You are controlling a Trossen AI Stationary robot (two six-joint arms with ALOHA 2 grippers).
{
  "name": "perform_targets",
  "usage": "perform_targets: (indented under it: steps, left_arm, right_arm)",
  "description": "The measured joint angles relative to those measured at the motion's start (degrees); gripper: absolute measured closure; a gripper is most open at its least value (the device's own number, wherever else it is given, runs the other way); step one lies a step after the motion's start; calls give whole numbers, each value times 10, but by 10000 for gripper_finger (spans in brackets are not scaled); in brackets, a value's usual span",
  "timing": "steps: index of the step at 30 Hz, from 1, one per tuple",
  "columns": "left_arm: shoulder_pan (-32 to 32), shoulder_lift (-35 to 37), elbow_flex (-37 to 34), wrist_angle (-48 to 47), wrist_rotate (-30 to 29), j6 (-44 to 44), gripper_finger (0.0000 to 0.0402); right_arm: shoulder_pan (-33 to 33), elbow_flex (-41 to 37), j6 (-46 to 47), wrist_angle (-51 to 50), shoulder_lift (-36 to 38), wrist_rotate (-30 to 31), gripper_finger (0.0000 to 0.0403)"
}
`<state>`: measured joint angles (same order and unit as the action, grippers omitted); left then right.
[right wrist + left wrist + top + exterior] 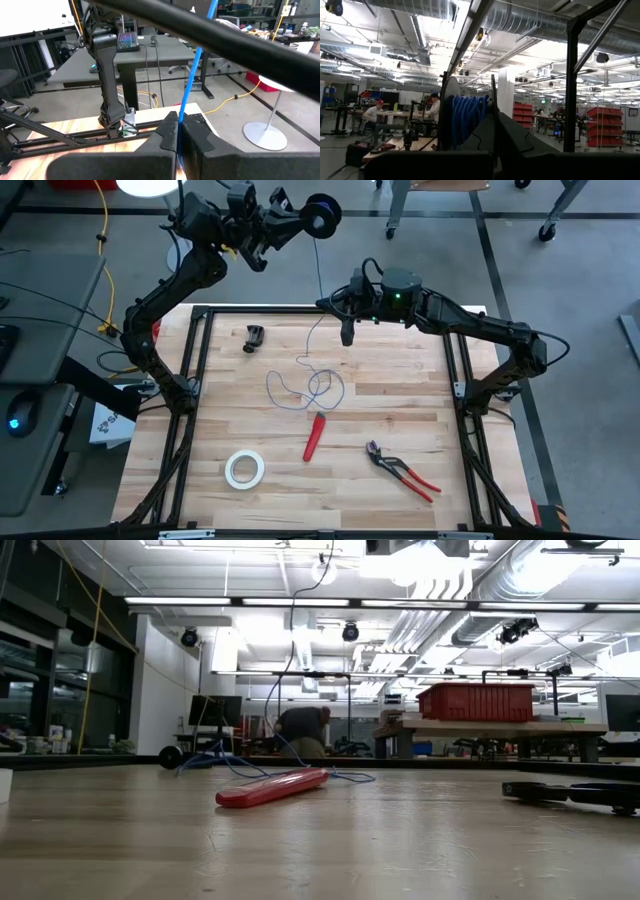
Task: Coil cords
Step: Coil the blue wire cable onto the black spool
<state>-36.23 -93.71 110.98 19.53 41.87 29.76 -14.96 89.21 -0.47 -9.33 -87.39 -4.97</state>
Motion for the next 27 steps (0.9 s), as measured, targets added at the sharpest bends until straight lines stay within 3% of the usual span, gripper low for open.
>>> perform_targets:
  steps: [16, 23, 27]
  left_arm:
    - [-2, 0, 0, 1, -1, 0, 400]
    - [-2, 2, 0, 4, -5, -4, 368]
    - [-2, 2, 0, 11, -1, -4, 382]
  right_arm:
    - [0, 0, -11, 6, 0, -3, 403]
    - [0, 0, -10, 5, 0, -16, 403]
    - [0, 0, -6, 6, 0, -16, 403]
